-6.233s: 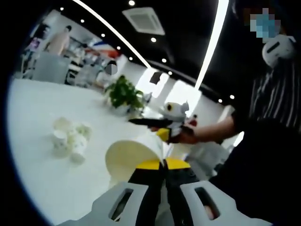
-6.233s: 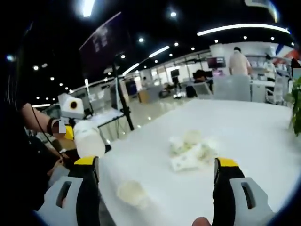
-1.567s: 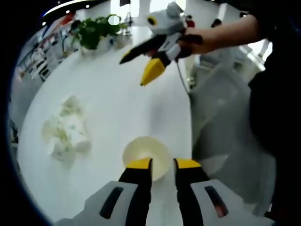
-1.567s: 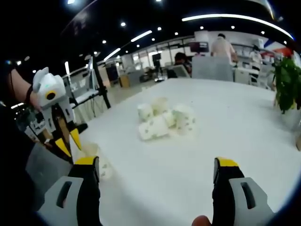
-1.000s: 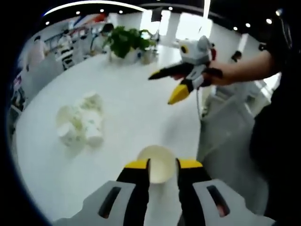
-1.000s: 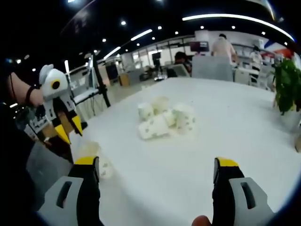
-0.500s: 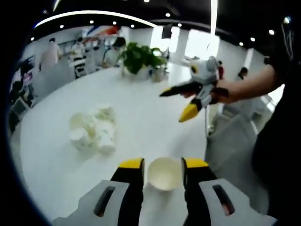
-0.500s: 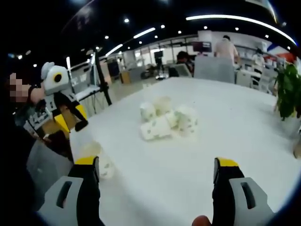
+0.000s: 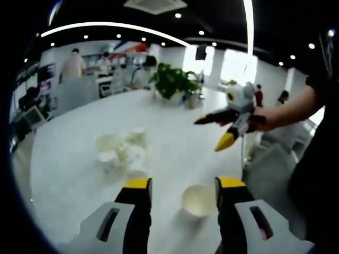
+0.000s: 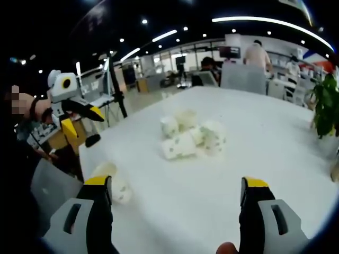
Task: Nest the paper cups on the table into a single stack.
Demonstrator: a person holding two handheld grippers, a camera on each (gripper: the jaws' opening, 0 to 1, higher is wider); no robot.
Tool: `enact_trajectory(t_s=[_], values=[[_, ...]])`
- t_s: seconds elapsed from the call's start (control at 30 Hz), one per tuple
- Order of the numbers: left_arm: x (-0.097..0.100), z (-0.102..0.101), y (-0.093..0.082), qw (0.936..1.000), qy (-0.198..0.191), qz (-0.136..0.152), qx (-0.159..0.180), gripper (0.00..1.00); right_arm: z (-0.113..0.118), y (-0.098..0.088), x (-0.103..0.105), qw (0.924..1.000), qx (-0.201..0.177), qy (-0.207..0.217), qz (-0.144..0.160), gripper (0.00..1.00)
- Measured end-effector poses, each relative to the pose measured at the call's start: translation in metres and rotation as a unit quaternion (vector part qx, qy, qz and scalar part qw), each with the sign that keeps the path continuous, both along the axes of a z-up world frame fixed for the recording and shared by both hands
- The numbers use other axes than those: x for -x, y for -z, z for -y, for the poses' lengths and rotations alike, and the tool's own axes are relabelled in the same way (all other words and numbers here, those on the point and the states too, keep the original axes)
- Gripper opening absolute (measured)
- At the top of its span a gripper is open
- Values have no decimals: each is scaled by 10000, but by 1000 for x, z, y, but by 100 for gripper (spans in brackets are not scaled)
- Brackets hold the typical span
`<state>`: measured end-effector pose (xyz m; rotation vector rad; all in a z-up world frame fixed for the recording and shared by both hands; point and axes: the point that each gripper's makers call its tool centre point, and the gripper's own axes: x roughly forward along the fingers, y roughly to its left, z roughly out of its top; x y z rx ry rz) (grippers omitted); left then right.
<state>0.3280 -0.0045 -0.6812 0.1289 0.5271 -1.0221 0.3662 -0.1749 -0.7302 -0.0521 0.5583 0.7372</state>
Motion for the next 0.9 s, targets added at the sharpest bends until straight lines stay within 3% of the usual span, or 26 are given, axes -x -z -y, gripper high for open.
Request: enact_trajectory(t_s=[0.9], values=[[-4, -28, 1, 9975, -630, -44, 302, 73, -5, 2, 8, 10000, 11, 0, -85, 100]])
